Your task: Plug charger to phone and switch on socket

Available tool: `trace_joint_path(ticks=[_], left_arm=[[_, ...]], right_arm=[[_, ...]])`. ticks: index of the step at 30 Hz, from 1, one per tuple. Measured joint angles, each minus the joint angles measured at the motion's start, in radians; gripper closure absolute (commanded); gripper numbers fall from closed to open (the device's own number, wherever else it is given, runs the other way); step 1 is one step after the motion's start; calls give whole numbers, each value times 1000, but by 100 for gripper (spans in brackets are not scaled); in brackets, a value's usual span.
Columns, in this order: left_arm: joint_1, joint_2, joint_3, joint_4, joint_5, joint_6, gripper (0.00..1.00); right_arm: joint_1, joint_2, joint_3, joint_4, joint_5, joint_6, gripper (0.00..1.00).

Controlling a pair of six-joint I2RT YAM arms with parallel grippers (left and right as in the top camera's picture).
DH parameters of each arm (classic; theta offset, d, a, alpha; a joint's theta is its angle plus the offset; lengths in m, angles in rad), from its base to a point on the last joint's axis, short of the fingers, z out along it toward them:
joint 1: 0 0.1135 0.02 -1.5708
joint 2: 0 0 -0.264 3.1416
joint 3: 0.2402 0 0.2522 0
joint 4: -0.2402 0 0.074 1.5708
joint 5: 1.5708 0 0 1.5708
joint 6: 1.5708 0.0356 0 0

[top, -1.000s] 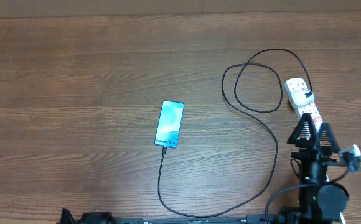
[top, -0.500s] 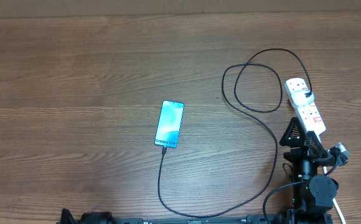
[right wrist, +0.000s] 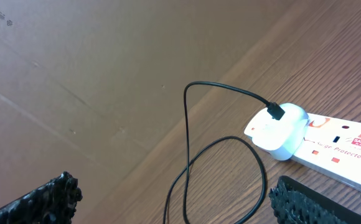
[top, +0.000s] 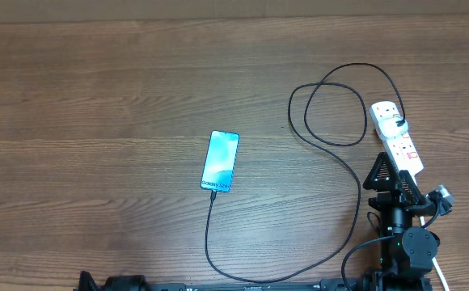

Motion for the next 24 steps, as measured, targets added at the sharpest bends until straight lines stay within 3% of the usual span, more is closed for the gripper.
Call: trace_joint_path(ticks=[17, 20, 24], left_arm=[[0, 0, 0, 0, 0, 0, 1], [0, 0, 0, 0, 0, 0, 0], [0, 0, 0, 0, 0, 0, 0]], right_arm=[[0, -1, 0, 0, 1, -1, 0], [0, -1, 0, 4, 4, -77, 0], [0, -1, -1, 18, -24, -296, 0]])
